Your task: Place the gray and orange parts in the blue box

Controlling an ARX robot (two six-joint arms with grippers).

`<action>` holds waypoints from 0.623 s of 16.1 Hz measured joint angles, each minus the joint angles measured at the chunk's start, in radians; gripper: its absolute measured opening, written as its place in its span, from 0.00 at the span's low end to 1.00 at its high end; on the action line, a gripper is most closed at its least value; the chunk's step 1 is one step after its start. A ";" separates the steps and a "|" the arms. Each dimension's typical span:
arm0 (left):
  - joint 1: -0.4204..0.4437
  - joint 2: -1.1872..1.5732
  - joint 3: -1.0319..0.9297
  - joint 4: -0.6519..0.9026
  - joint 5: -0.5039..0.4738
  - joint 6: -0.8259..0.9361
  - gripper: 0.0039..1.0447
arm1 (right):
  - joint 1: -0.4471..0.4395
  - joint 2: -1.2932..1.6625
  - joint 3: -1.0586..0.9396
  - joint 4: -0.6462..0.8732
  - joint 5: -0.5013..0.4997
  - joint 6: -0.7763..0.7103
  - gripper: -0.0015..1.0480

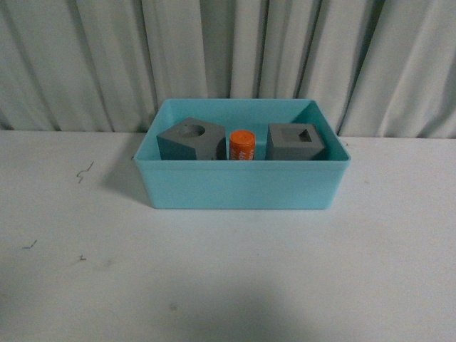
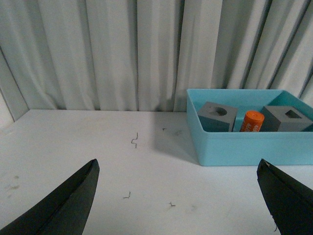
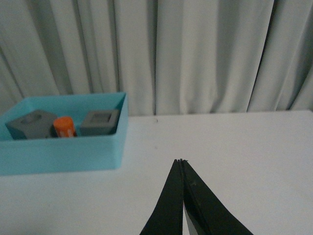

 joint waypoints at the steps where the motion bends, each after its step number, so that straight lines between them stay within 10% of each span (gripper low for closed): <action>1: 0.000 0.000 0.000 0.000 0.000 0.000 0.94 | 0.000 -0.070 0.000 -0.115 0.000 0.000 0.02; 7: 0.000 0.000 0.000 0.000 0.000 0.000 0.94 | 0.000 -0.168 0.000 -0.178 -0.003 0.000 0.02; 10: 0.000 0.000 0.000 0.000 0.000 0.000 0.94 | 0.000 -0.168 0.000 -0.177 -0.003 0.000 0.33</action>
